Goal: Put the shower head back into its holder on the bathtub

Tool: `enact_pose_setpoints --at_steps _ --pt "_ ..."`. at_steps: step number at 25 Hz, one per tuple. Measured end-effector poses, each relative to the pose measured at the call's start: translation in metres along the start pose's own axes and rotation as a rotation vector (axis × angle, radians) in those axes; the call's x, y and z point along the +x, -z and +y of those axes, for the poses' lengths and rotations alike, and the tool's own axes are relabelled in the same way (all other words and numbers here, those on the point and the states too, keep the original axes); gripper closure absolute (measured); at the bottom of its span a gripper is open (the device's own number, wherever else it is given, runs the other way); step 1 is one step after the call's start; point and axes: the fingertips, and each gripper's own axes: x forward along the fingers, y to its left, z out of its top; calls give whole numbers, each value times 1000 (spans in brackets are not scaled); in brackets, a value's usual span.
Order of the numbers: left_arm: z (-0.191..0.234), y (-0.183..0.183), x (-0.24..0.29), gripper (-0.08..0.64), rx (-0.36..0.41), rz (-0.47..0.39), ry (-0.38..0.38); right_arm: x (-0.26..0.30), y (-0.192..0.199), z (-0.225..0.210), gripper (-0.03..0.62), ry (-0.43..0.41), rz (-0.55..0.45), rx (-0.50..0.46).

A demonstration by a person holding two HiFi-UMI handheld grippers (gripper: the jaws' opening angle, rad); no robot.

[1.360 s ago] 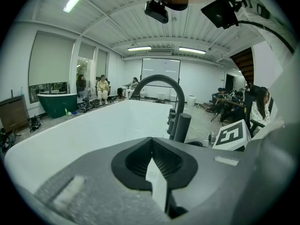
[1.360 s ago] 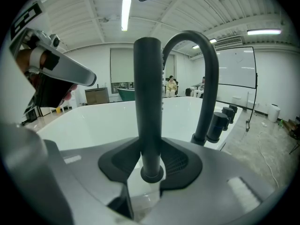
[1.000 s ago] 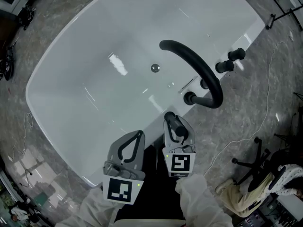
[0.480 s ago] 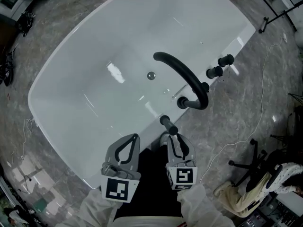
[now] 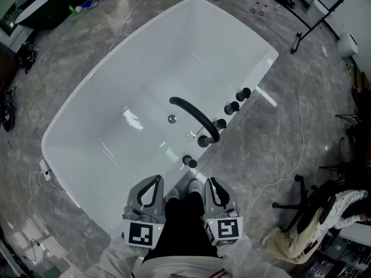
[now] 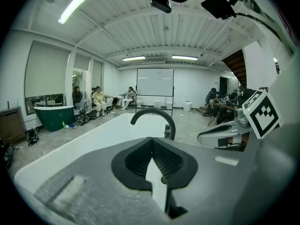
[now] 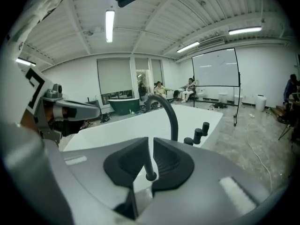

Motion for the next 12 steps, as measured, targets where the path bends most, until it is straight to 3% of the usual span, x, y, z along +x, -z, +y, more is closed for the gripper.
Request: enact_pose_setpoints --at_steps 5,12 --pt "-10 -26 -11 568 12 -40 19 -29 -41 6 584 -6 -48 10" --pt "-7 -59 -39 568 3 -81 17 -67 -90 11 586 3 -97 29"
